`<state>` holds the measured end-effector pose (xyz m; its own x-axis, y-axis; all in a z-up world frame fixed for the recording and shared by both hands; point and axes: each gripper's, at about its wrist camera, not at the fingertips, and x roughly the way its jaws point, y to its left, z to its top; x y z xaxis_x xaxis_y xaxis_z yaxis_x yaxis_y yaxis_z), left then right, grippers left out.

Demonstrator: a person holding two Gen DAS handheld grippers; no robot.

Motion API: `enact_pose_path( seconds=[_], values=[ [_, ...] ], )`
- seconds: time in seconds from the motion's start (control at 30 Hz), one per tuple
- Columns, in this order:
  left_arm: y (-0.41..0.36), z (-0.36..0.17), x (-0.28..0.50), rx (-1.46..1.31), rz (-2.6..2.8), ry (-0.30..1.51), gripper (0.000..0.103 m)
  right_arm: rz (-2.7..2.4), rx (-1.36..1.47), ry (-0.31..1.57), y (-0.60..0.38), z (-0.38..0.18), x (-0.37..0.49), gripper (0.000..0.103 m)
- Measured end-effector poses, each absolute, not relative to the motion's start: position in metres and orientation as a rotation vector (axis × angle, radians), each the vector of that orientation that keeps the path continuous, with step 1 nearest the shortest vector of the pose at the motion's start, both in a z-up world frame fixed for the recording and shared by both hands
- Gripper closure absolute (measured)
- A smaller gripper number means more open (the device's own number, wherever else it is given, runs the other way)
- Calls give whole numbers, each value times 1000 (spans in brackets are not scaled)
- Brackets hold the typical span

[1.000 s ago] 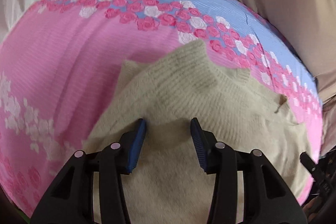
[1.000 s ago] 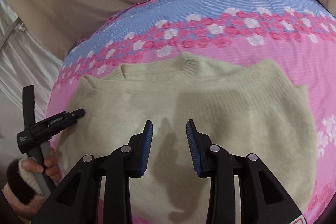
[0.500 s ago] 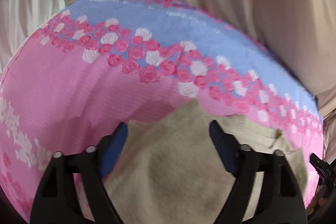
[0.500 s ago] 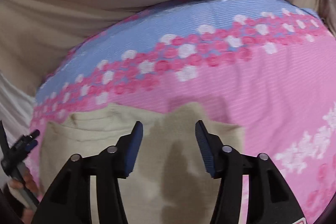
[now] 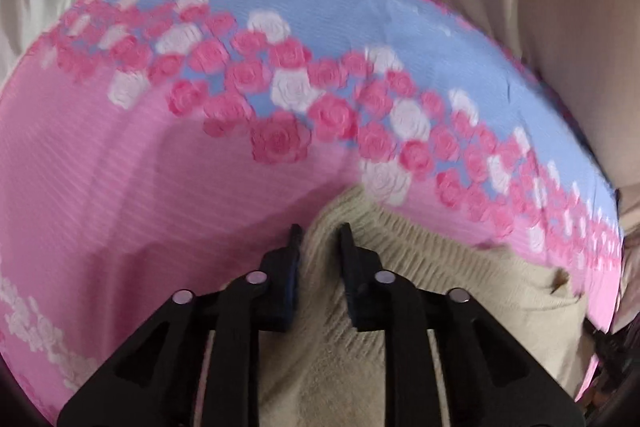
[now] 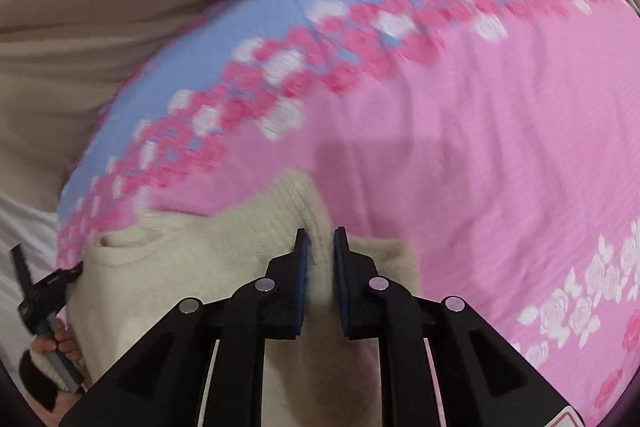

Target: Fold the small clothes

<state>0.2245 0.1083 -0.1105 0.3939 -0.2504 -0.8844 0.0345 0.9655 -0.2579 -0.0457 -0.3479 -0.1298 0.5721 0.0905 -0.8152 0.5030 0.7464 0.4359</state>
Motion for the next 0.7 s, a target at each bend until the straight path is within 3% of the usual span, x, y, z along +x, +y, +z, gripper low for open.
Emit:
enact_pose_path(
  seconds=[0.03,0.17,0.37,0.47,0.53,0.63,0.7],
  values=[
    [112,-100,219,-246,-204,1139,82,-266,694,905,-342,-116,-57,86],
    [115,-54,171,-231,-295,1022,76,-149,649,845,-295,-78,-94,85],
    [58,-74,98,-145,-475,1125,66,-14,553,961,-212,-95,-80,88],
    [45,-108,82,-80,-432,1210,67,-172,547,1013,-238,-123,-91,90],
    [48,-109,76,-57,-444,1163,67,-280,653,1011,-277,-140,-116,103],
    [53,-96,75,-59,-446,1154,65,-336,832,917,-313,-132,-153,103],
    [66,-85,71,-101,-439,1134,57,-383,780,900,-313,-118,-163,92]
  ],
)
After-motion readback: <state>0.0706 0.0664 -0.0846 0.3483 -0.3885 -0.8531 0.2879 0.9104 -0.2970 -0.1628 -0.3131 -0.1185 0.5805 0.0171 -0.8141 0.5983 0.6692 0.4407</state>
